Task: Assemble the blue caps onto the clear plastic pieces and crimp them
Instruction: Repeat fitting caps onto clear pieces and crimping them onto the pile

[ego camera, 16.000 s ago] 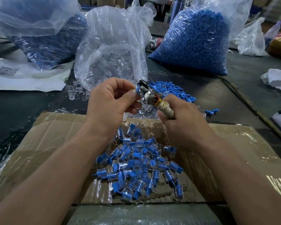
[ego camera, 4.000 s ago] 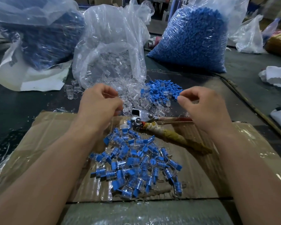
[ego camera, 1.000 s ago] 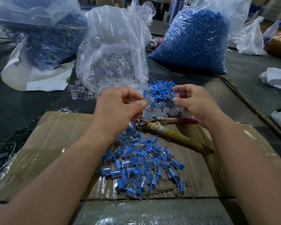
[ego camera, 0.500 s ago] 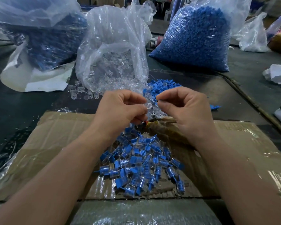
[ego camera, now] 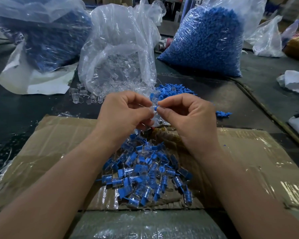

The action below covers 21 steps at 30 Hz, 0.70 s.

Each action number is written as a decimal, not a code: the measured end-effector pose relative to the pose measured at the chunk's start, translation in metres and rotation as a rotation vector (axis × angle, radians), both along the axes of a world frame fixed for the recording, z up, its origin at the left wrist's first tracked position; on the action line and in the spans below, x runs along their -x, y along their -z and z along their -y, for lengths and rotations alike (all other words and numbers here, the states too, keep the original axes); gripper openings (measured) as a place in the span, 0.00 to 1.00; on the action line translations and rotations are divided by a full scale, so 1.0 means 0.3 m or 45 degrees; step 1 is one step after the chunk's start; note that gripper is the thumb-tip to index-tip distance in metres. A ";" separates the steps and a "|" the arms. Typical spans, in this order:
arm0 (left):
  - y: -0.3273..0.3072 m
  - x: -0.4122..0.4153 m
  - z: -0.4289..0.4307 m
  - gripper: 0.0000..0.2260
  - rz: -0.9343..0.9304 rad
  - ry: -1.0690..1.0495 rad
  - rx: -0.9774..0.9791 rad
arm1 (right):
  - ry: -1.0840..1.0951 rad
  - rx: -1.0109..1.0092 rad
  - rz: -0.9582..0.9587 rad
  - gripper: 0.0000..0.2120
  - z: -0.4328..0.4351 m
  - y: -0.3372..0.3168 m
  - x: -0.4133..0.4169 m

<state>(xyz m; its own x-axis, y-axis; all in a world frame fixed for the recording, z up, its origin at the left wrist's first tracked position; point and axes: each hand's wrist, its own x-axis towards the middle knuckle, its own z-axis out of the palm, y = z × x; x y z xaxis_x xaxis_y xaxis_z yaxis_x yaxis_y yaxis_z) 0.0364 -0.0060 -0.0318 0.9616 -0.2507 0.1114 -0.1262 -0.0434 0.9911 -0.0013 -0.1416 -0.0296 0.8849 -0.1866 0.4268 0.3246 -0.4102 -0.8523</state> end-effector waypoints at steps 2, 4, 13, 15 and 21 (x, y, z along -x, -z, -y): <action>-0.002 0.002 0.002 0.06 0.017 0.026 -0.015 | 0.038 0.026 0.009 0.10 -0.003 0.008 -0.005; -0.002 0.004 0.002 0.06 0.036 0.037 -0.020 | 0.069 0.054 0.020 0.11 -0.003 0.014 -0.010; 0.004 0.003 0.004 0.07 0.161 0.006 -0.088 | 0.023 0.182 0.028 0.06 0.003 0.017 -0.003; 0.004 0.003 0.004 0.07 0.179 0.007 -0.094 | -0.008 0.173 0.030 0.06 0.006 0.014 -0.001; -0.009 0.004 -0.005 0.07 0.064 0.096 0.070 | -0.041 0.071 0.020 0.08 0.007 0.004 0.000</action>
